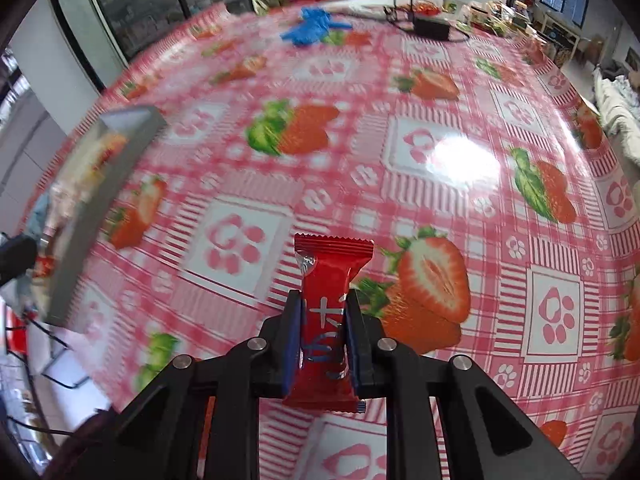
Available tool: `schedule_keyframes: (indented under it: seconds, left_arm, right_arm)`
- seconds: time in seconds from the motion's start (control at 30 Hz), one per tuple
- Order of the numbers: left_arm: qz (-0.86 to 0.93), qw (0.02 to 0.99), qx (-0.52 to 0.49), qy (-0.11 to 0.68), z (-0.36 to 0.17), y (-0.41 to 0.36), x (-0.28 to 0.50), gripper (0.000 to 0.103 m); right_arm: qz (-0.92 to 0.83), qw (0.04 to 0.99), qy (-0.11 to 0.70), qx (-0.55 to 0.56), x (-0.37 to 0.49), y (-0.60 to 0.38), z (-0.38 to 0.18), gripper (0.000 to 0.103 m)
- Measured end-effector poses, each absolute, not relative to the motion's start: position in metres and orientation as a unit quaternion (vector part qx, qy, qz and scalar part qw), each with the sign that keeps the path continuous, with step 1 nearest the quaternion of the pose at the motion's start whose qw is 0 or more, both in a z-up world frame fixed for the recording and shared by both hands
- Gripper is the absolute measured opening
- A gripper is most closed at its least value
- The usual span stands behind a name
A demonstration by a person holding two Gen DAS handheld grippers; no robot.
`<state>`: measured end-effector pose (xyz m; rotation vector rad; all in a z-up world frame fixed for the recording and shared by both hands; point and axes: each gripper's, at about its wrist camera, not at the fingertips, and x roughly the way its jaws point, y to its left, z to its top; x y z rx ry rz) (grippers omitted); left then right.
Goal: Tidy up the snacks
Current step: 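Lift both packets and carry them over the white tray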
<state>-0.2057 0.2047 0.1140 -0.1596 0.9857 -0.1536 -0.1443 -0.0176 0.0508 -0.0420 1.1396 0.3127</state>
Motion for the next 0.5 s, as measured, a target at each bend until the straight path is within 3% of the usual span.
schedule_keyframes:
  seconds: [0.33,0.5]
  left_arm:
    - [-0.016,0.915,-0.068,0.398,0.213,0.273,-0.215,0.025]
    - [0.043,0.917,-0.048,0.395,0.217,0.308,-0.215,0.025]
  right_arm:
    - [0.245,0.852,0.462,-0.007,-0.146,0.033,0.144,0.021]
    - [0.283,0.841,0.461,-0.005,-0.139,0.067,0.157,0.021]
